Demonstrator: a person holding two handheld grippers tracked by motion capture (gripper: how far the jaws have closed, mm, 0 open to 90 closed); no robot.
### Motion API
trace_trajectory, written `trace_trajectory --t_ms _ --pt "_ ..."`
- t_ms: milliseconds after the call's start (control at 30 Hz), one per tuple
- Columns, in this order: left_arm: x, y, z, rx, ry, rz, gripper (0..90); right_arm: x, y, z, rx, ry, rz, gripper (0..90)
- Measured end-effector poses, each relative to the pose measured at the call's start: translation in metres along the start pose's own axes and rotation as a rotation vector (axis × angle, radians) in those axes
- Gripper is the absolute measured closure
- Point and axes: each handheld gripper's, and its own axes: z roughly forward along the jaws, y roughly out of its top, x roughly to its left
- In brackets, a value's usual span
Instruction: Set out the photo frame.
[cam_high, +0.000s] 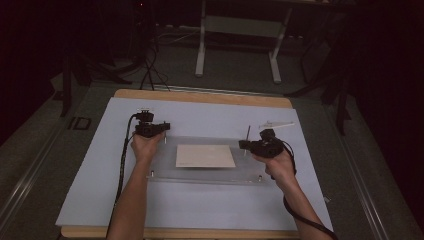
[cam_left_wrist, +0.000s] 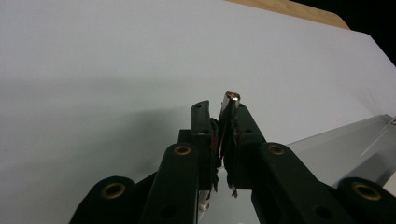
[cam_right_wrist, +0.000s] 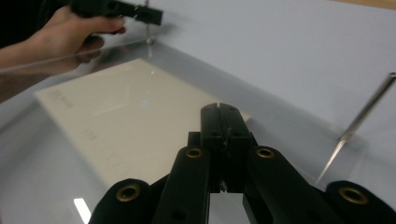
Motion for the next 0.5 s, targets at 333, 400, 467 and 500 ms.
trace_trajectory --t_ms 333,400,467,500 --pt "0.000 0.000 0.001 0.001 0.000 -0.007 82.8 0.048 -0.008 -0.013 -0.013 0.067 -0.106 90.0" --pt "0.000 0.000 0.001 0.002 0.000 -0.012 82.7 0.061 -0.012 -0.016 -0.018 0.080 -0.138 90.0" --pt "0.000 0.000 0.001 0.002 -0.002 -0.014 82.7 0.068 -0.014 -0.018 -0.025 0.092 -0.158 90.0" --pt "0.000 0.000 0.001 0.002 -0.002 -0.014 82.7 0.068 -0.014 -0.018 -0.025 0.092 -0.158 90.0"
